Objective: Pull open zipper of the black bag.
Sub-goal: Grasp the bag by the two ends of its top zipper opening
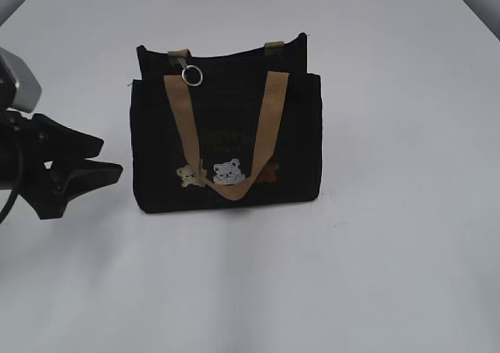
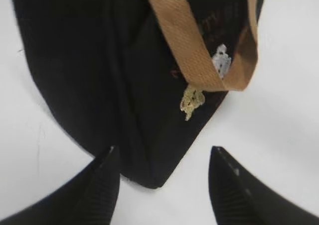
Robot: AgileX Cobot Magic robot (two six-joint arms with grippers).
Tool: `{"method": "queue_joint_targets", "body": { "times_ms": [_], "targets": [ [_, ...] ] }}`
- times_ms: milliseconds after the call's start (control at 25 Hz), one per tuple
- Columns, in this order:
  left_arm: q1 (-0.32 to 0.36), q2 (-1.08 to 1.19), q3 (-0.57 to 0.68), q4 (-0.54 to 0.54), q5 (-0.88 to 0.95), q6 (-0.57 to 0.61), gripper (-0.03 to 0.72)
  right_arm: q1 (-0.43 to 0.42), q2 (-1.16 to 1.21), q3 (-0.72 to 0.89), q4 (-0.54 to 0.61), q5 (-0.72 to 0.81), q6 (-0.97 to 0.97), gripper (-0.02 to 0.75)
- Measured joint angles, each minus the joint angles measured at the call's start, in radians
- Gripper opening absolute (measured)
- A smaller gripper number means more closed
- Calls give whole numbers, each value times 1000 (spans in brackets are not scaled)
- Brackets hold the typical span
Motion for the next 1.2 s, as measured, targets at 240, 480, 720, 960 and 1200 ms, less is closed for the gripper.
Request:
{"method": "queue_joint_targets", "body": {
  "times_ms": [240, 480, 720, 960, 1200],
  "targets": [
    [-20, 107, -59, -3, 19, 169, 435, 0, 0, 0, 14, 0, 0, 380],
    [-22, 231, -186, -5, 66, 173, 436, 0, 115, 0, 50, -6, -42, 380],
    [-94, 325, -287, -9, 114, 165, 302, 0, 428, -28, 356, -177, -342, 380],
    [-143, 343, -306, -21, 78, 161, 62, 59, 941, -140, 797, -417, -814, 368],
    [-147, 343, -306, -27, 59, 161, 62, 288, 1438, -505, 924, -450, -996, 361]
  ]
}}
